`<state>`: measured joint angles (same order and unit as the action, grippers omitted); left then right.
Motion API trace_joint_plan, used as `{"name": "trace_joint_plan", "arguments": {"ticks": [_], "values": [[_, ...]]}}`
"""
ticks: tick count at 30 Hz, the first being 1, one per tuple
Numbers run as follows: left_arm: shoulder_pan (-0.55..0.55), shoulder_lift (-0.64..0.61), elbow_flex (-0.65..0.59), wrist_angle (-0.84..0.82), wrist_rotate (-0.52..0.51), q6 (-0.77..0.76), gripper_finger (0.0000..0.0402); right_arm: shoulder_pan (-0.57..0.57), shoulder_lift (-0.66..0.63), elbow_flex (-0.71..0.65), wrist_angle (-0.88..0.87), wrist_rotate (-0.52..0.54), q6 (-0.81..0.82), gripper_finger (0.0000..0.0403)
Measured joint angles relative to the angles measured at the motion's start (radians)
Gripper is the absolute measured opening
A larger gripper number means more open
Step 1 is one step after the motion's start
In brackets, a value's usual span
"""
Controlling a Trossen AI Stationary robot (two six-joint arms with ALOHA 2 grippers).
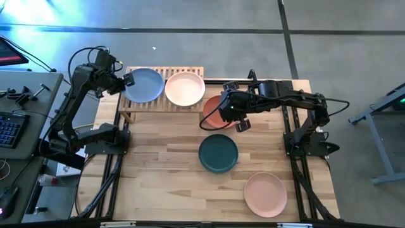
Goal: Place and stack plates onto a shelf
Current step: Put the blue plate on the shelf
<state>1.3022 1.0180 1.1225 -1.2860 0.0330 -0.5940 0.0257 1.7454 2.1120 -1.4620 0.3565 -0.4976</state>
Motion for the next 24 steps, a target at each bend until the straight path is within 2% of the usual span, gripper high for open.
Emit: {"name": "trace_joint_plan", "arguments": {"ticks": [6,13,19,24], "values": [[0.000,0.000,0.000,-0.005,0.010,0.004,0.0058,0.000,0.000,0.000,0.000,0.000,0.000,0.0154],[0.000,0.000,0.000,-0.106,-0.009,0.021,0.0087,0.000,0.000,0.000,0.000,0.000,0.000,0.0154],[0.000,-0.005,0.000,-0.109,0.028,0.022,0.0094,0.000,0.000,0.000,0.000,-0.003,0.001,0.0154],[0.000,-0.034,0.000,-0.064,0.051,0.010,0.0091,0.000,0.000,0.000,0.000,-0.063,0.003,0.0154]]}}
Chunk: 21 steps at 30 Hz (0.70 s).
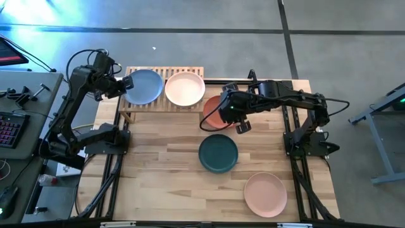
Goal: Place and stack plates onto a shelf
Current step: Put the blue plate on the shelf, then stack the black plate on top of the blue plate on the shelf
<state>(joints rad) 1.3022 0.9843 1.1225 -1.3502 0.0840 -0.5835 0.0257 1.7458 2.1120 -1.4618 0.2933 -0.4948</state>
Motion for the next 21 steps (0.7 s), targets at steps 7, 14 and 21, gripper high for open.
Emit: {"name": "trace_joint_plan", "arguments": {"ticks": [7,14,21], "values": [[0.000,-0.074,0.000,0.073,0.154,0.070,0.0090,-0.004,0.000,0.000,0.016,-0.015,0.108,0.0154],[-0.001,-0.145,0.000,0.055,0.169,0.175,0.0090,-0.006,0.000,0.000,0.025,-0.017,0.325,0.0154],[-0.001,-0.152,0.000,0.057,0.144,0.282,0.0090,-0.006,0.004,0.000,0.034,-0.017,0.468,0.0154]]}}
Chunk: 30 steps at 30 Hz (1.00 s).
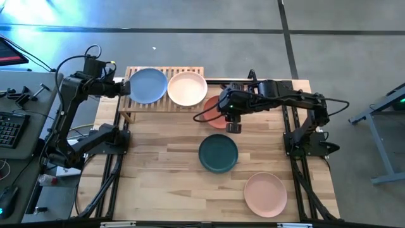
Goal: Place and stack plates onto a shelf
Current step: Stack the black plate on top of the blue plate on the shelf
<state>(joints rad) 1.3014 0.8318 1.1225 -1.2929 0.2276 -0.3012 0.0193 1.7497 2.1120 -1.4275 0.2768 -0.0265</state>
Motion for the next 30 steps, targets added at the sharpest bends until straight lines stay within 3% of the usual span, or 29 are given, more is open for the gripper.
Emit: {"name": "trace_joint_plan", "arguments": {"ticks": [6,15,21,30], "values": [[0.000,-0.025,0.000,0.000,0.118,0.141,0.0090,0.015,0.035,0.000,-0.001,-0.027,0.193,0.0154],[-0.041,-0.121,0.000,-0.047,0.352,0.362,0.0090,0.086,0.165,0.000,-0.001,-0.119,0.337,0.0154],[-0.100,-0.190,0.000,-0.059,0.448,0.374,0.0090,0.164,0.274,0.000,0.002,-0.225,0.367,0.0154],[-0.146,-0.210,0.001,-0.038,0.537,0.332,0.0090,0.274,0.417,0.000,0.022,-0.293,0.446,0.0154]]}}
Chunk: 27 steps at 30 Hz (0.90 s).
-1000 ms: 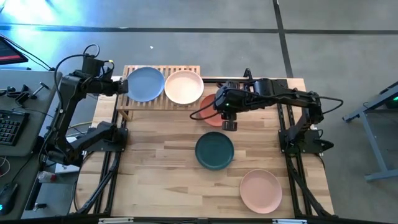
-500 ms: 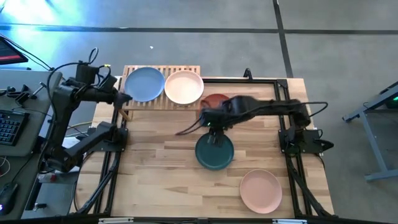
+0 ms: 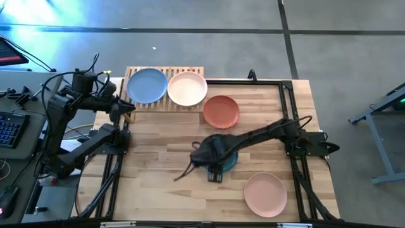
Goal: Place and stack plates onto a shelf
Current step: Stack the black plate on top of the blue plate on the shelf
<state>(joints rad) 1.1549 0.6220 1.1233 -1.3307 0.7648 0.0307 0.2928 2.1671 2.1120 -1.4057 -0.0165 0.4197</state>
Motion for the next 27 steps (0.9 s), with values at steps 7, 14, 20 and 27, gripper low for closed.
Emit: {"name": "trace_joint_plan", "arguments": {"ticks": [7,14,20,27], "values": [[0.000,0.039,0.000,0.029,0.030,-0.004,0.0090,0.055,0.071,0.000,0.022,-0.011,0.036,0.0154],[0.000,0.059,0.000,0.055,0.030,-0.028,0.0090,0.093,0.072,0.000,0.050,0.112,0.052,0.0154],[0.000,0.058,0.000,0.059,0.030,-0.027,0.0090,0.142,0.075,0.000,0.054,0.161,0.056,0.0154],[0.000,0.058,0.000,0.059,0.030,-0.027,0.0090,0.164,0.114,0.000,0.066,0.181,0.079,0.0154]]}}
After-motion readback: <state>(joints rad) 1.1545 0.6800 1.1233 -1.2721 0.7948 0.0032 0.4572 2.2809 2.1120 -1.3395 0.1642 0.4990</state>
